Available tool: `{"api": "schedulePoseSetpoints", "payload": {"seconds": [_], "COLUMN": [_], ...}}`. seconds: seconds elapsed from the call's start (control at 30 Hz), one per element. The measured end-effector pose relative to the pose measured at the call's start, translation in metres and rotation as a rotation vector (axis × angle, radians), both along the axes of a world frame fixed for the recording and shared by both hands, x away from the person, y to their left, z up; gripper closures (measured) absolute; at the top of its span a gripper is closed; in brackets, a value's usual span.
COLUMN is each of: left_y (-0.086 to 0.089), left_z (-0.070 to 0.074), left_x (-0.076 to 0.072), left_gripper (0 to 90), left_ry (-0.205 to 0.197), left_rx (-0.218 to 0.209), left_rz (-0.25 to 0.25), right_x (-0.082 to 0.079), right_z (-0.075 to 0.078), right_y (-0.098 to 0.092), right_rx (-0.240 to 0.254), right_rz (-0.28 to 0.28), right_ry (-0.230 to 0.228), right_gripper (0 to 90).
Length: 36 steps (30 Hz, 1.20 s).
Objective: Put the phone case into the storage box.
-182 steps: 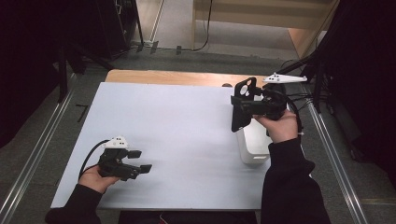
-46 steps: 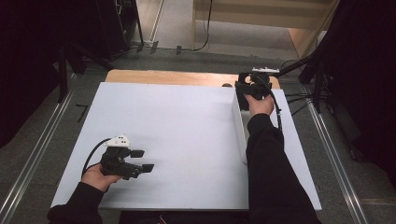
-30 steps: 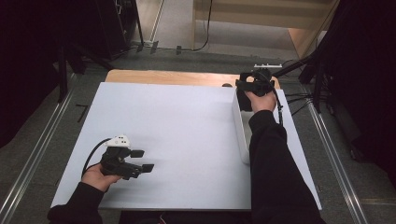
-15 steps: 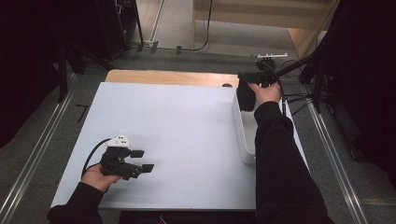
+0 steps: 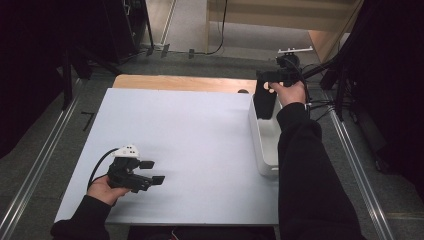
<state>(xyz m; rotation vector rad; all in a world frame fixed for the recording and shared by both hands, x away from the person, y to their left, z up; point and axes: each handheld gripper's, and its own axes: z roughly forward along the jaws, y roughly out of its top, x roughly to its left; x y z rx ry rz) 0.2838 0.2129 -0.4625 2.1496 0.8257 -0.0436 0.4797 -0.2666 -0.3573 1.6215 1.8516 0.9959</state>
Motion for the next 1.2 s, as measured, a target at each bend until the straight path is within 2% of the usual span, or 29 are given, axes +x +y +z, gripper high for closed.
{"api": "schedulePoseSetpoints", "payload": {"seconds": [0.1,0.23,0.4,0.57,0.7,0.87,1.03,1.2], "left_y": [0.001,0.001,0.002,0.002,0.002,0.002,0.002,0.003], "left_z": [0.000,0.000,0.001,0.000,0.000,0.000,0.000,0.000], "left_x": [0.001,0.001,0.001,0.001,0.002,0.002,0.002,0.003], "left_gripper": [24.0,24.0,24.0,24.1,24.0,24.0,24.1,24.0], "left_ry": [0.002,0.001,0.003,0.003,0.005,0.008,0.010,0.009], "left_rx": [0.004,-0.002,-0.006,-0.004,-0.007,-0.008,-0.012,-0.009], "left_rz": [0.000,0.005,0.006,0.003,0.006,0.008,0.006,0.004], "right_x": [-0.003,-0.009,-0.019,-0.029,-0.038,-0.052,-0.064,-0.077], "right_z": [0.002,0.005,0.006,0.009,0.011,0.012,0.009,0.003], "right_y": [0.002,0.008,0.017,0.026,0.033,0.042,0.047,0.050], "right_rx": [0.018,0.038,0.063,0.080,0.103,0.101,0.120,0.132], "right_rz": [0.031,0.082,0.186,0.261,0.317,0.373,0.418,0.437], "right_ry": [0.005,0.030,0.051,0.058,0.066,0.062,0.060,0.059], "right_gripper": [3.7,12.3,12.5,18.4,19.3,19.4,19.4,19.3]}}
